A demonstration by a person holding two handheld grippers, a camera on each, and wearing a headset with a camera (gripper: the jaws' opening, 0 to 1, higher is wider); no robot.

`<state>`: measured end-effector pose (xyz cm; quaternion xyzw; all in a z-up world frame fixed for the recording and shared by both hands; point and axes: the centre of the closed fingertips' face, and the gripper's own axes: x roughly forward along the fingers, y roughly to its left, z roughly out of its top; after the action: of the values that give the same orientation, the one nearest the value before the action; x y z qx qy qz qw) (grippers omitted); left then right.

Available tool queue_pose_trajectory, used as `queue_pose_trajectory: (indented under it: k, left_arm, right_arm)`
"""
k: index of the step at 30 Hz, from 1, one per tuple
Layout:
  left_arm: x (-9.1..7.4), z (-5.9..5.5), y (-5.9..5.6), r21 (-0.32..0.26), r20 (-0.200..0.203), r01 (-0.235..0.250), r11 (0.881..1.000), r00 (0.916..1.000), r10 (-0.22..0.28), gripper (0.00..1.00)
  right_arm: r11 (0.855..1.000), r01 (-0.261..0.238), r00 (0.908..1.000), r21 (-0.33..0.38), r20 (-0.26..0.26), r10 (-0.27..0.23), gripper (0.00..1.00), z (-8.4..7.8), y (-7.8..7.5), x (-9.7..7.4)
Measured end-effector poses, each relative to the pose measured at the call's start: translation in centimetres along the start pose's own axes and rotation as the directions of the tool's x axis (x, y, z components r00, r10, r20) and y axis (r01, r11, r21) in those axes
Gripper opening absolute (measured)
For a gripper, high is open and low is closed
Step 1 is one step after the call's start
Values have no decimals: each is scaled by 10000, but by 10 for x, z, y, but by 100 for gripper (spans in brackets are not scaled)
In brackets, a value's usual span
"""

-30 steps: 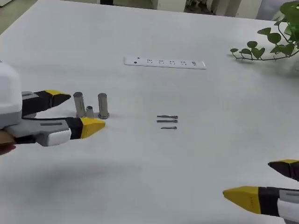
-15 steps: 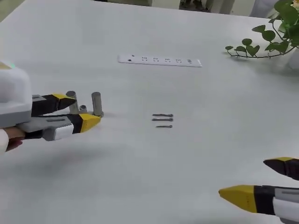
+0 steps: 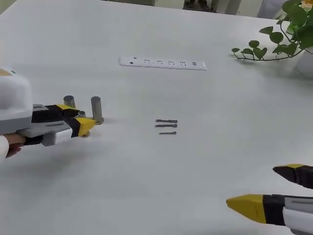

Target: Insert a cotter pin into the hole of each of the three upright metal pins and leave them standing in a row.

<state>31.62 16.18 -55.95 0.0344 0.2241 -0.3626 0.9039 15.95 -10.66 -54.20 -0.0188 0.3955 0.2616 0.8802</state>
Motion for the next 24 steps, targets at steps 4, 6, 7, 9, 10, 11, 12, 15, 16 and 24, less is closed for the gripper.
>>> queue_pose_trajectory:
  k: [4,6,7,9,10,11,12,15,16,24]
  left_arm:
    - [2,0,0,-85,26,9,10000,10000,-9,14]
    - [3,-1,1,-50,-26,-15,10000,10000,15,12]
    - [3,-2,2,-151,-102,-95,9998,9999,93,11]
    - [3,-3,3,-151,-90,-137,9998,9999,136,9]
    - [3,-3,3,-150,-79,-177,9997,9998,176,7]
    - [3,-3,4,-129,-100,-217,9997,9997,216,7]
    - [3,-4,5,-172,-102,-239,9996,9997,238,7]
    - [3,-3,5,-256,-110,-218,9994,9997,216,6]
    - [3,-3,5,-152,-120,-226,9996,9997,224,6]
    - [0,-3,12,227,-231,-854,9961,9960,859,5]
  right_arm:
    - [10000,-24,10000,6,-21,24,85,-1,1,1]
    - [10000,-38,10000,-9,-60,38,85,-2,1,1]
    - [10000,-58,10000,-6,-72,58,85,-2,2,2]
    - [10000,-79,9999,1,-102,79,85,-2,2,3]
    - [10000,-80,9999,0,-116,80,85,-2,2,3]
    - [9999,-100,9999,-15,-136,100,85,-1,2,4]
    - [9999,-149,9998,-41,-124,148,85,-1,3,4]
    - [9995,-300,9995,-41,-115,299,85,1,5,4]
    - [9995,-321,9994,-63,-126,320,85,2,5,4]
    - [9998,-136,9999,-114,0,136,86,9,1,2]
